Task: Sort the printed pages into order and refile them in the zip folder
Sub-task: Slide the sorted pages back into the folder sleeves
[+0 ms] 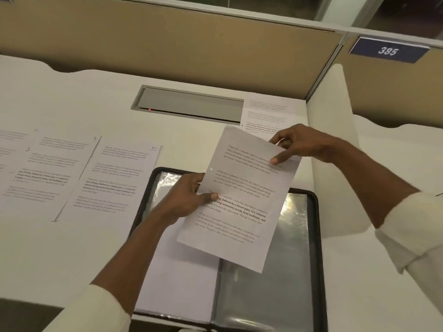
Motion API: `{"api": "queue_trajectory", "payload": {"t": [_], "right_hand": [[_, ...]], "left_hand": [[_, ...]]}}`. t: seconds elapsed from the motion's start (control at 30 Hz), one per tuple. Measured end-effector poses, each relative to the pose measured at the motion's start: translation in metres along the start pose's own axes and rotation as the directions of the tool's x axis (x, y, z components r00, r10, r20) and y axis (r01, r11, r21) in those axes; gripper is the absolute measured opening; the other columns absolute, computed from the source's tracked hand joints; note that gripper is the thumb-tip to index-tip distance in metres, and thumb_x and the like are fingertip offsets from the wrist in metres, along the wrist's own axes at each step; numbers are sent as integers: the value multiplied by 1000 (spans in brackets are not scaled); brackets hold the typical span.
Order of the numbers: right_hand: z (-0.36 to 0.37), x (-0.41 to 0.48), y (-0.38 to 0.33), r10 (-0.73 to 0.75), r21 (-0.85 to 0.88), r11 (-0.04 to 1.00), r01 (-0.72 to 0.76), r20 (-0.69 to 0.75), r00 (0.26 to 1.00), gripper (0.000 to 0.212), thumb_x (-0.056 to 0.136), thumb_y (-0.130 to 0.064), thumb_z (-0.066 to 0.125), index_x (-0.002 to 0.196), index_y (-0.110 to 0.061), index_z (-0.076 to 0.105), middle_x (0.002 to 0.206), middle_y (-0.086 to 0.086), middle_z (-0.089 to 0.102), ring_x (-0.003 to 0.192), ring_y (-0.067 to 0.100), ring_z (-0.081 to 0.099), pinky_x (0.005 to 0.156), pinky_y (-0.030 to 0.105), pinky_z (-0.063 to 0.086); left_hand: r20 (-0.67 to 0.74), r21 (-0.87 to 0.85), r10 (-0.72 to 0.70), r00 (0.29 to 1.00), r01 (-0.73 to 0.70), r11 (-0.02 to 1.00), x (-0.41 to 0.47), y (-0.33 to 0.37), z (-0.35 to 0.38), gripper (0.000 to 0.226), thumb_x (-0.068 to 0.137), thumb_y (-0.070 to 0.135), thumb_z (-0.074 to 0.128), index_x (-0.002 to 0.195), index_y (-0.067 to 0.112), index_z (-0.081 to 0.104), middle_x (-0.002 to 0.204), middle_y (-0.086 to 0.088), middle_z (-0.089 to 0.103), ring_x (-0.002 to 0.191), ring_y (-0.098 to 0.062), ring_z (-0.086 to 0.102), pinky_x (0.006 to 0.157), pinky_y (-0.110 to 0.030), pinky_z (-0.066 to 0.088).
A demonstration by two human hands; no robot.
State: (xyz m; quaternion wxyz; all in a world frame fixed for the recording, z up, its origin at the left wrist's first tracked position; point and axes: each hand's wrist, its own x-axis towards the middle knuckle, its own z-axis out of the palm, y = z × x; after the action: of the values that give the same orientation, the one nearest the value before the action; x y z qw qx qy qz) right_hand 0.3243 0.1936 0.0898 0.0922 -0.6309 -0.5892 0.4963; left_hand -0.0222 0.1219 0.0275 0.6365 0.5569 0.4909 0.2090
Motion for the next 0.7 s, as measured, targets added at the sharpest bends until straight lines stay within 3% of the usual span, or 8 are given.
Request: {"api": "queue_trajectory", "payload": {"t": [0.17, 0.33, 0.4, 0.47, 0.57, 0.63, 0.7], "right_hand": [[-7, 4, -6, -11, -258, 963, 73, 232, 973, 47, 71, -35, 96, 114, -27, 79, 112, -13, 78, 102, 16, 76, 96, 36, 61], [-23, 15, -1, -39, -380, 916, 128, 232, 972, 41, 70, -37, 96, 105, -24, 80, 107, -8, 79, 100, 20, 75, 95, 42, 62], [-35, 20, 0, -49, -423, 896, 132, 200, 979, 39, 70, -36, 97, 102, -22, 80, 104, -5, 79, 98, 22, 75, 92, 42, 62], [-51, 24, 1, -62, -465, 875, 134, 168, 984, 34, 70, -34, 97, 96, -22, 80, 101, -4, 78, 95, 22, 74, 84, 37, 61], [-75, 28, 3, -76, -529, 839, 128, 119, 990, 31, 70, -30, 97, 91, -19, 77, 94, -1, 77, 87, 23, 70, 70, 29, 54], [-89, 33, 6, -89, -546, 829, 120, 83, 993, 32, 71, -27, 97, 94, -15, 77, 91, 2, 76, 83, 25, 68, 65, 28, 51], [-101, 36, 7, -97, -548, 829, 111, 54, 994, 34, 73, -25, 96, 98, -12, 76, 92, 5, 75, 78, 24, 66, 67, 30, 51]], "left_hand": [[-35, -31, -21, 999, 20, 999, -6, 3, 43, 42, 91, 14, 82, 130, 24, 71, 117, 8, 79, 100, -19, 78, 79, -37, 65], [-188, -114, -74, 979, 53, 992, -9, -2, 86, 30, 91, 20, 83, 120, 18, 75, 111, 3, 81, 98, -20, 79, 87, -45, 65], [-381, -29, -105, 919, 101, 994, -9, -12, 104, 17, 92, 25, 82, 106, 17, 76, 100, 5, 81, 89, -16, 79, 83, -42, 65], [-581, 107, -111, 806, 211, 972, -10, -25, 123, 14, 91, 31, 82, 93, 22, 71, 90, 8, 76, 81, -14, 75, 78, -40, 64], [-714, 229, -138, 686, 416, 880, -19, -38, 158, 18, 90, 40, 78, 91, 29, 64, 90, 11, 72, 87, -19, 72, 81, -39, 59], [-717, 333, -118, 687, 486, 808, -26, -39, 186, 16, 94, 41, 72, 99, 28, 64, 100, 8, 71, 100, -22, 68, 85, -38, 55], [-673, 494, -28, 739, 477, 727, -28, -39, 215, 20, 98, 44, 65, 108, 26, 63, 113, 7, 65, 114, -19, 60, 91, -39, 50]]}}
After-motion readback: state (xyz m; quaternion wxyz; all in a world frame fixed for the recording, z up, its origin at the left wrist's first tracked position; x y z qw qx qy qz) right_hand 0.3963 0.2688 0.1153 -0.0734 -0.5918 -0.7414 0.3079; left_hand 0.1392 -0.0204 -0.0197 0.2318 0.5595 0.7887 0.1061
